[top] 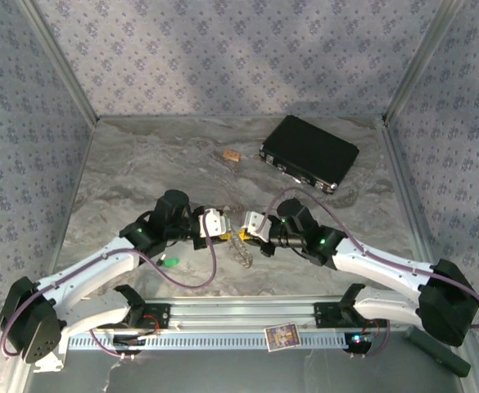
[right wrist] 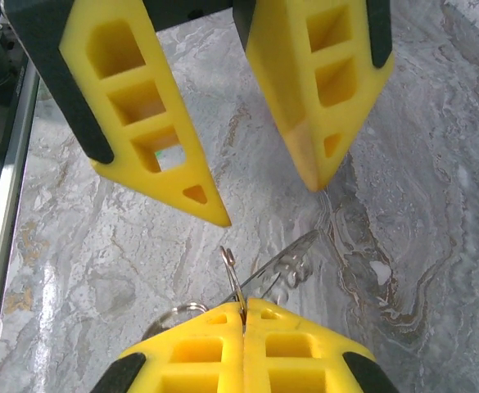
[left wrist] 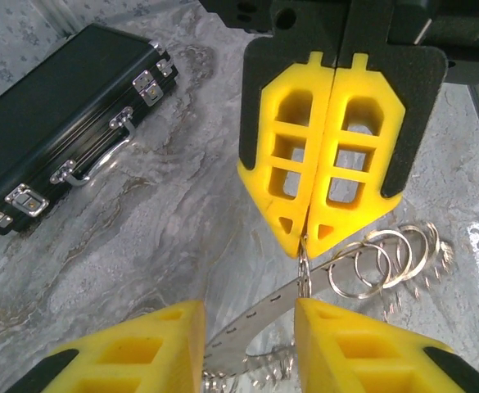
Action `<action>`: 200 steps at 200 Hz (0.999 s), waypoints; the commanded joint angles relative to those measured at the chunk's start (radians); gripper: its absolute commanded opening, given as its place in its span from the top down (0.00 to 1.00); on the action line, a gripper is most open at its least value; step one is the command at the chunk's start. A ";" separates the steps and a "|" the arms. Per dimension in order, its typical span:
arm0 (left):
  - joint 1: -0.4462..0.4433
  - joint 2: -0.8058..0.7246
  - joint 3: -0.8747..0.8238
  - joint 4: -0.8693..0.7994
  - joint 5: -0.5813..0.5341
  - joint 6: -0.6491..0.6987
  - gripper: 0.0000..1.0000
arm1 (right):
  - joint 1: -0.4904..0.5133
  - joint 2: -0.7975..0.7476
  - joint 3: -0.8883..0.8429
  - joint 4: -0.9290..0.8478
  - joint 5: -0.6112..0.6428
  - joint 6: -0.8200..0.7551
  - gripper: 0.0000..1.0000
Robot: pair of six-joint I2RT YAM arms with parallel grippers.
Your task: Put the keys on the keyring
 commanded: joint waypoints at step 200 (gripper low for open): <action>-0.086 -0.232 -0.176 0.041 -0.113 -0.410 0.57 | 0.010 0.039 0.011 0.051 -0.048 0.018 1.00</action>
